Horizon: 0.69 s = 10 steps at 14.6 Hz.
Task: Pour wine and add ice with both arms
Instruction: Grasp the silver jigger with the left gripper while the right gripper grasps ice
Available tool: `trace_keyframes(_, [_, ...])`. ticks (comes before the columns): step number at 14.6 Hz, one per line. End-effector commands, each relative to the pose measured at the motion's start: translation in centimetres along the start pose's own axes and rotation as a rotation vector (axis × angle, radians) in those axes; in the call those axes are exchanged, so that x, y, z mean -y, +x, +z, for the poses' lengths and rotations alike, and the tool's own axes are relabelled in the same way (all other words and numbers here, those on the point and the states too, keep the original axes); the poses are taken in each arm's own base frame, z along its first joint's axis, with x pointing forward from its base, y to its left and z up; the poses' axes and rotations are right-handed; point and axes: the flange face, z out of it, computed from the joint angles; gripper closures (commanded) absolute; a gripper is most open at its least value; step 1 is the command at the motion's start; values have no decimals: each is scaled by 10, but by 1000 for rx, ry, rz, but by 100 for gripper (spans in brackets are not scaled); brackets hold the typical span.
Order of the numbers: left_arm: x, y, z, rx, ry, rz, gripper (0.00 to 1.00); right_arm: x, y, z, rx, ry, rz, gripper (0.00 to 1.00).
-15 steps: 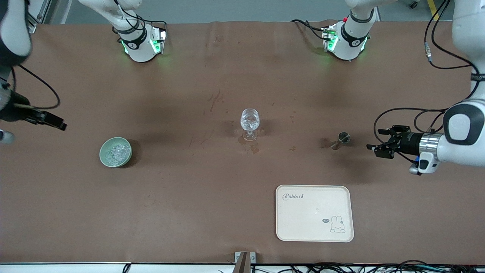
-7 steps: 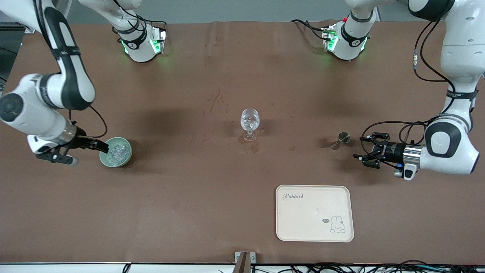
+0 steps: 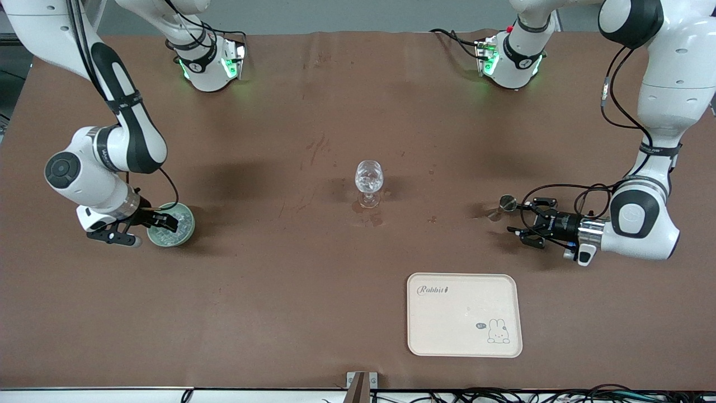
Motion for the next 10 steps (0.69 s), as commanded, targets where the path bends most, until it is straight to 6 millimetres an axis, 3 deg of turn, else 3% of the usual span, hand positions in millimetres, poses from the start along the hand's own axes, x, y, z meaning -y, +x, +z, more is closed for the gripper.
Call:
trace_keyframes(1, [1, -4, 11, 27, 3, -14, 27, 7, -11, 15, 9, -20, -43, 39])
trace_keyframes(10, [0, -12, 30, 74, 20, -4, 50, 1, -17, 21, 22, -41, -64, 52])
